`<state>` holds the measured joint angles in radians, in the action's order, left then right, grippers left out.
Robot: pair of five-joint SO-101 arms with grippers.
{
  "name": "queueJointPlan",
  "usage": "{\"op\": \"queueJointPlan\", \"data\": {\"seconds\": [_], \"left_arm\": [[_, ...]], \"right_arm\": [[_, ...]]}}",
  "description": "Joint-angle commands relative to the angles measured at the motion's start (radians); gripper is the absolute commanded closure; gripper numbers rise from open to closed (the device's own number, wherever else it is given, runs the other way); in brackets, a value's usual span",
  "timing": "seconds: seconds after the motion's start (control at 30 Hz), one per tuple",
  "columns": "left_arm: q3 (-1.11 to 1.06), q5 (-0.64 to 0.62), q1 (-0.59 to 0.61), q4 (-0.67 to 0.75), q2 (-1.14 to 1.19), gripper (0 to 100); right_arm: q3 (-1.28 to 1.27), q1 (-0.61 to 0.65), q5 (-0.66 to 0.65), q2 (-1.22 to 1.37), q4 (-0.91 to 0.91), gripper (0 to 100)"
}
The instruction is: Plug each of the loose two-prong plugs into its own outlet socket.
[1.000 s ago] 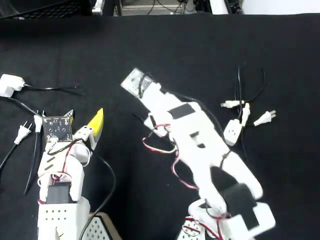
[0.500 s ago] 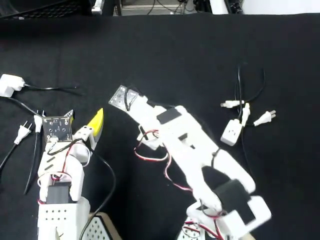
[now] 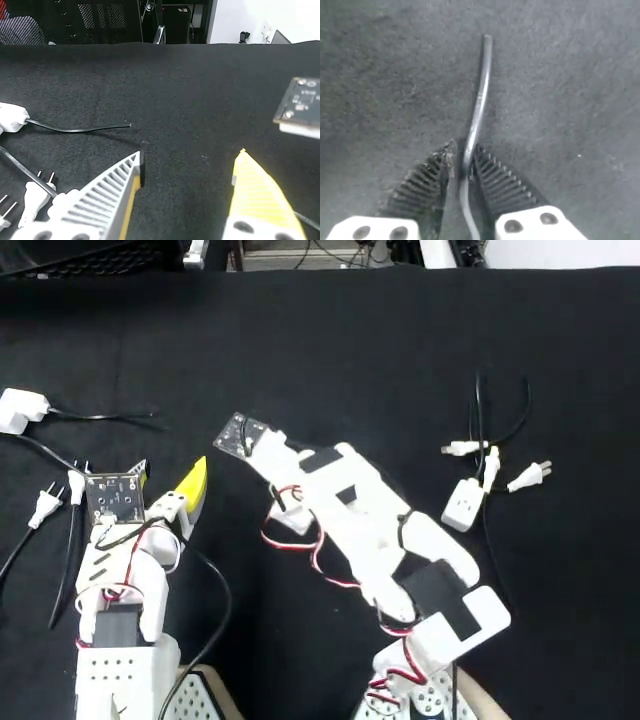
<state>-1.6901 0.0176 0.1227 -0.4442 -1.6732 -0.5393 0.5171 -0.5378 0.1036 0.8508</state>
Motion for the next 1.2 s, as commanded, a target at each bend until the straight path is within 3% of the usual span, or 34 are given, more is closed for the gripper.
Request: {"op": "queueJointPlan", "data": {"seconds": [0.0,0.4,0.6,1.17], "left_arm": [[-0.018,-0.002,0.005,0.023,0.005,70],[-0.018,-0.002,0.005,0.023,0.005,70],[-0.018,-0.002,0.005,0.023,0.005,70],[-0.018,-0.002,0.005,0.023,0.005,70]], "right_arm": [[0.097,0.015,-0.006,-0.002,0.055,97.9],[0.275,0.017,-0.008,0.004,0.221,98.2],[0.24,0.017,-0.002,0.005,0.213,85.9],[0.145,0.017,0.0,0.005,0.121,85.6]]}}
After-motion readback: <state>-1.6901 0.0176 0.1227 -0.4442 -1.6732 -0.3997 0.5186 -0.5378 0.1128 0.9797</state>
